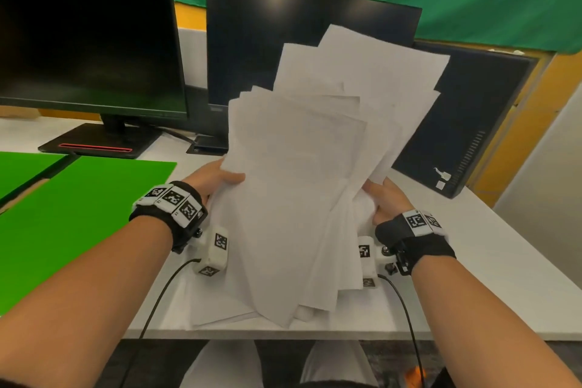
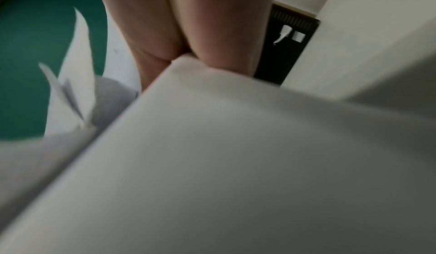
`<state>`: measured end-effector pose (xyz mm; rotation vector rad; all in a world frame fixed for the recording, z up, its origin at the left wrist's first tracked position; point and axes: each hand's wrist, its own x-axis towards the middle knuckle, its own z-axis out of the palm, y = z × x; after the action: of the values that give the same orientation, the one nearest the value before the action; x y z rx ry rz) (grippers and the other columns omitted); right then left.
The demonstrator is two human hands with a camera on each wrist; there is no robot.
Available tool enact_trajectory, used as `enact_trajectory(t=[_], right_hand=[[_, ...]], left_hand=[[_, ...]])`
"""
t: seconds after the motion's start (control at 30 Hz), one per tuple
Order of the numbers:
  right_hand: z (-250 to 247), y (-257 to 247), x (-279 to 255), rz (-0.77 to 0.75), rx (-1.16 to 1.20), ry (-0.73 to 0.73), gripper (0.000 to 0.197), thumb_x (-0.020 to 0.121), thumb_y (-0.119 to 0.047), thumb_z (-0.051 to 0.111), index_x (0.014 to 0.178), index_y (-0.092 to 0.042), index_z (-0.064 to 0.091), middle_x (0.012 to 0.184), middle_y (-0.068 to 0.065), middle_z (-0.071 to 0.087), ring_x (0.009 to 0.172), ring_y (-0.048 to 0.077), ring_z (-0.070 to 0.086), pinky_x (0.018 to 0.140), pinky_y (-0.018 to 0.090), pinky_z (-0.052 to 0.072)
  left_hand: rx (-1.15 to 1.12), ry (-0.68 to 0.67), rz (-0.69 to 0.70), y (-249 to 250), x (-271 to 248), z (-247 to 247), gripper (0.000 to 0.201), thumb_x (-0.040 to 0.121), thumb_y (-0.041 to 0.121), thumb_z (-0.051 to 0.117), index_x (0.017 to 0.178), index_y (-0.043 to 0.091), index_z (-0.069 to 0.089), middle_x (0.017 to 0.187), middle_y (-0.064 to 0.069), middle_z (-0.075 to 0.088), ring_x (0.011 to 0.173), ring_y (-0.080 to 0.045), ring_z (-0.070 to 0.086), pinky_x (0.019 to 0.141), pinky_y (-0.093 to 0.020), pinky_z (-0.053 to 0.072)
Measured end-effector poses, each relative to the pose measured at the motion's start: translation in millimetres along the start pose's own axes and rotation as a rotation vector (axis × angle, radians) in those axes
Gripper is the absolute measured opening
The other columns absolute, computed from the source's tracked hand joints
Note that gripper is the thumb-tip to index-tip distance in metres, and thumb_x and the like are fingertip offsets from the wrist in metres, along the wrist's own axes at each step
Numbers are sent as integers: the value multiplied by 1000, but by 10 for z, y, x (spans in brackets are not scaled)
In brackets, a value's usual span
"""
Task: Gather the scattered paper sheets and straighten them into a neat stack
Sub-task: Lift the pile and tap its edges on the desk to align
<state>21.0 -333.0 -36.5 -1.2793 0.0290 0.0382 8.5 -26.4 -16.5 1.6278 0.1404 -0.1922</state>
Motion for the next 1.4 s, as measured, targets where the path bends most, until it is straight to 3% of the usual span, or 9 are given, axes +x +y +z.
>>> enact_trajectory(t=[0.17,0.3,0.4,0.63,0.77,0.9,1.07,1.2,1.4], right_hand=[[57,-38,93,39,-116,-42,37,90,-4,52,127,-2,52,107,14,67,104,34,62,97,45,48],[98,-176,76,14,-115,40,31,97,3,32,82,-15,52,47,-16,66,69,9,59,54,13,54],[207,-362,-30,-60,21,44,38,100,0,24,73,-20,42,33,-18,56,64,7,48,58,18,42],[420,-673,-235,-275,30,-290,19,85,-39,60,79,-31,77,77,-13,75,74,4,71,64,19,56],[368,-744,-352,-240,-75,-547,56,11,-60,87,63,-46,74,67,-22,72,65,-6,68,56,12,53],[213,-671,-239,-206,-119,-758,68,44,-35,91,107,-40,66,101,-13,72,92,6,69,73,23,56],[109,-543,-175,-62,-229,-705,79,57,10,67,127,-20,45,110,-3,69,103,17,66,81,31,55],[169,-413,-124,-96,-372,-340,81,36,-24,94,109,-11,63,97,2,75,95,20,70,85,36,55],[364,-518,-174,-311,-323,47,26,74,-9,76,95,-18,64,96,0,70,93,20,67,77,26,54]], left_hand=[[-87,78,77,34,5,94,44,86,21,64,128,9,57,123,-15,65,111,-34,63,102,-51,45],[-48,24,112,99,-23,163,46,88,23,62,131,10,52,126,-13,63,112,-33,61,102,-52,45],[-15,133,234,177,-39,254,42,89,19,60,129,10,54,126,-12,63,113,-32,61,101,-50,46],[-73,316,402,393,-168,364,35,92,20,55,126,11,53,119,-7,62,111,-27,60,99,-45,49],[-70,352,434,438,-195,356,34,93,18,54,126,8,54,124,-13,62,111,-28,60,99,-44,48],[-71,333,360,388,-178,357,33,92,17,55,124,7,56,123,-15,63,111,-32,61,100,-48,48],[-120,256,168,364,-158,318,35,91,11,56,126,4,56,119,-13,64,105,-30,62,98,-44,49],[-75,223,170,343,-161,310,35,91,12,56,126,6,57,119,-12,64,105,-32,62,99,-46,48],[33,120,282,439,-253,246,49,81,9,67,128,12,52,127,-12,61,114,-33,59,101,-54,46]])
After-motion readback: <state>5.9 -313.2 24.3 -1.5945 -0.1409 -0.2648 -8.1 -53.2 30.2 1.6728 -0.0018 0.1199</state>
